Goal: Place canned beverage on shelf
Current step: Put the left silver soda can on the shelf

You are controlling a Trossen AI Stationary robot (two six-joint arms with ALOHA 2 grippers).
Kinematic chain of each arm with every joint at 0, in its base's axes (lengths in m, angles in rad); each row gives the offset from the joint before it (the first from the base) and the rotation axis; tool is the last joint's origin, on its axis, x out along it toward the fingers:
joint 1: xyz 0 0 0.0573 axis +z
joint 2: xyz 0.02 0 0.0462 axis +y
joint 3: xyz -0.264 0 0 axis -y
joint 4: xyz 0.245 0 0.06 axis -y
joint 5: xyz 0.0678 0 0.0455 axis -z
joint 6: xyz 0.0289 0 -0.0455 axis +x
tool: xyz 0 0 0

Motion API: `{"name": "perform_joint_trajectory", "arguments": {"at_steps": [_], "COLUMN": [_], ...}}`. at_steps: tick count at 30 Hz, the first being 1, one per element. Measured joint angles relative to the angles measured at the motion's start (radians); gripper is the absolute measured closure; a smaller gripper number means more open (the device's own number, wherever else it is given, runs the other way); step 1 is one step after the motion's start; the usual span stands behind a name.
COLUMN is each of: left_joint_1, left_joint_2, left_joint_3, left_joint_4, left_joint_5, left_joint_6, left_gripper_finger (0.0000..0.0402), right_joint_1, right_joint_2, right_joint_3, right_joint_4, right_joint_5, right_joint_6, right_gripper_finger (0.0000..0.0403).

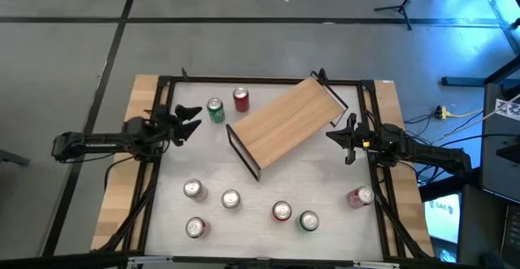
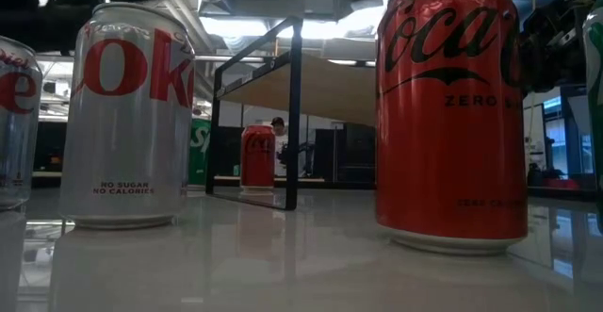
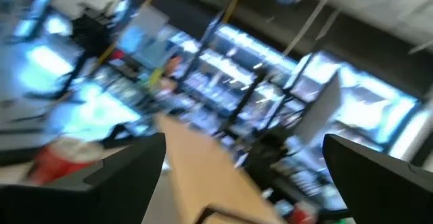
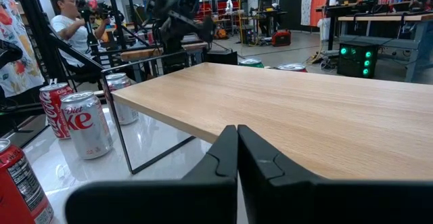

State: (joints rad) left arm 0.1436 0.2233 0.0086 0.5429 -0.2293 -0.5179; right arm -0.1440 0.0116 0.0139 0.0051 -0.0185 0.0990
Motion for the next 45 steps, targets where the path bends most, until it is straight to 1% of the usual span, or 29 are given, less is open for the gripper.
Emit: {"name": "perform_joint_trajectory", "arguments": {"at_steps": [5, 8, 10, 13, 15, 19, 22, 26, 28, 30, 34, 38, 41, 45], "left_joint_1": [0.0, -0.001, -0.004, -0.017, -0.032, -0.069, -0.111, -0.183, -0.223, -0.266, -0.351, -0.438, -0.5, -0.569], "left_joint_2": [0.036, 0.095, 0.144, 0.226, 0.28, 0.376, 0.44, 0.525, 0.571, 0.617, 0.713, 0.812, 0.874, 0.94], "left_joint_3": [0.049, 0.102, 0.152, 0.247, 0.316, 0.475, 0.605, 0.781, 0.861, 0.929, 1.034, 1.089, 1.095, 1.095], "left_joint_4": [0.012, -0.002, -0.055, -0.196, -0.304, -0.543, -0.754, -1.059, -1.195, -1.296, -1.451, -1.567, -1.603, -1.61], "left_joint_5": [0.117, 0.178, 0.215, 0.249, 0.251, 0.251, 0.251, 0.251, 0.25, 0.247, 0.224, 0.222, 0.224, 0.231], "left_joint_6": [0.0, 0.006, 0.023, 0.04, 0.06, 0.115, 0.134, 0.097, 0.054, 0.016, -0.056, -0.13, -0.173, -0.218], "left_gripper_finger": [0.0011, 0.0011, 0.0011, 0.0011, 0.0011, 0.0011, 0.0011, 0.0011, 0.0011, 0.0011, 0.0011, 0.0011, 0.0011, 0.0011], "right_joint_1": [0.0, 0.0, 0.0, 0.0, 0.0, 0.0, 0.0, 0.0, 0.0, 0.0, 0.0, 0.0, 0.0, 0.0], "right_joint_2": [0.0, 0.0, 0.0, 0.0, 0.0, 0.0, 0.0, 0.0, 0.0, 0.0, 0.0, 0.0, 0.0, 0.0], "right_joint_3": [0.0, 0.0, 0.0, 0.0, 0.0, 0.0, 0.0, 0.0, 0.0, 0.0, 0.0, 0.0, 0.0, 0.0], "right_joint_4": [0.0, 0.0, 0.0, 0.0, 0.0, 0.0, 0.0, 0.0, 0.0, 0.0, 0.0, 0.0, 0.0, 0.0], "right_joint_5": [0.0, 0.0, 0.0, 0.0, 0.0, 0.0, 0.0, 0.0, 0.0, 0.0, 0.0, 0.0, 0.0, 0.0], "right_joint_6": [0.0, 0.0, 0.0, 0.0, 0.0, 0.0, 0.0, 0.0, 0.0, 0.0, 0.0, 0.0, 0.0, 0.0], "right_gripper_finger": [0.0402, 0.0402, 0.0402, 0.0402, 0.0402, 0.0402, 0.0402, 0.0402, 0.0402, 0.0402, 0.0402, 0.0402, 0.0402, 0.0402]}}
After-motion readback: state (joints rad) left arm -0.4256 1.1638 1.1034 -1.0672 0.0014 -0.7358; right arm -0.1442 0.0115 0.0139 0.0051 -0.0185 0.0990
